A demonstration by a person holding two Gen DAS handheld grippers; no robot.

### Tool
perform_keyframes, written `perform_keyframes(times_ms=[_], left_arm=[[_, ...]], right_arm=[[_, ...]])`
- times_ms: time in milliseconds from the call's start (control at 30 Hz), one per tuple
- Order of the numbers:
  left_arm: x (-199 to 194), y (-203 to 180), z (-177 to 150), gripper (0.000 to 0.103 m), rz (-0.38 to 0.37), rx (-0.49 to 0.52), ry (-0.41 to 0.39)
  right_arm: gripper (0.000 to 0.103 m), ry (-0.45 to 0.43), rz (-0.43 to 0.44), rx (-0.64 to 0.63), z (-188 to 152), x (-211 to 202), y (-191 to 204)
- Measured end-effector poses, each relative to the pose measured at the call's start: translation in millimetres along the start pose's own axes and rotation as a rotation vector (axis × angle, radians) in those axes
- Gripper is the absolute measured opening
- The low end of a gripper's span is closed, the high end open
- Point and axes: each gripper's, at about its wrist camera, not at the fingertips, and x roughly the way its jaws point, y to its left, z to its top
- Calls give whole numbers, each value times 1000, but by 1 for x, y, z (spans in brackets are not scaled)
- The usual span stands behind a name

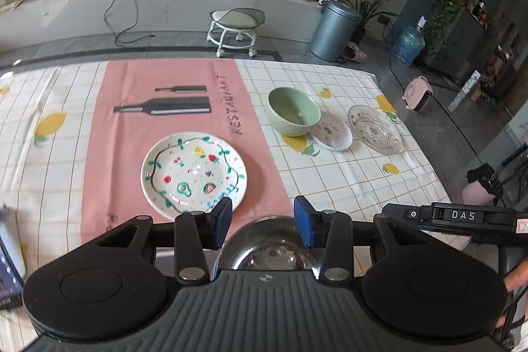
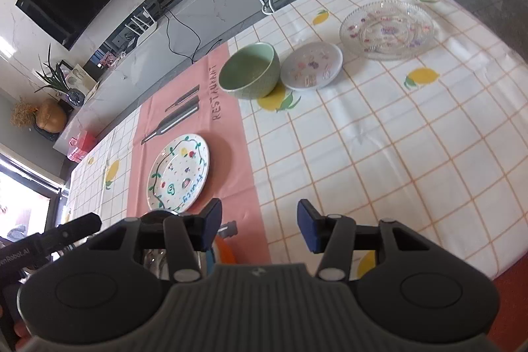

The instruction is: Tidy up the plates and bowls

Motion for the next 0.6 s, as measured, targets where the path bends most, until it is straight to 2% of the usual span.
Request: perform_keyframes(times_ms=[200, 300, 467, 600], left_arm=[[29, -19, 39, 47, 18, 264, 13], [49, -29, 53, 47, 13, 364, 40], [95, -35, 74, 47, -4, 425, 87], [130, -34, 92, 47, -28, 411, 111]], right_arm=[[49, 1, -51, -111, 39, 14, -1], [49, 3, -76, -167, 57, 23, -1], [48, -7, -99, -199, 88, 44, 0], [48, -19, -93, -199, 109, 63, 4]])
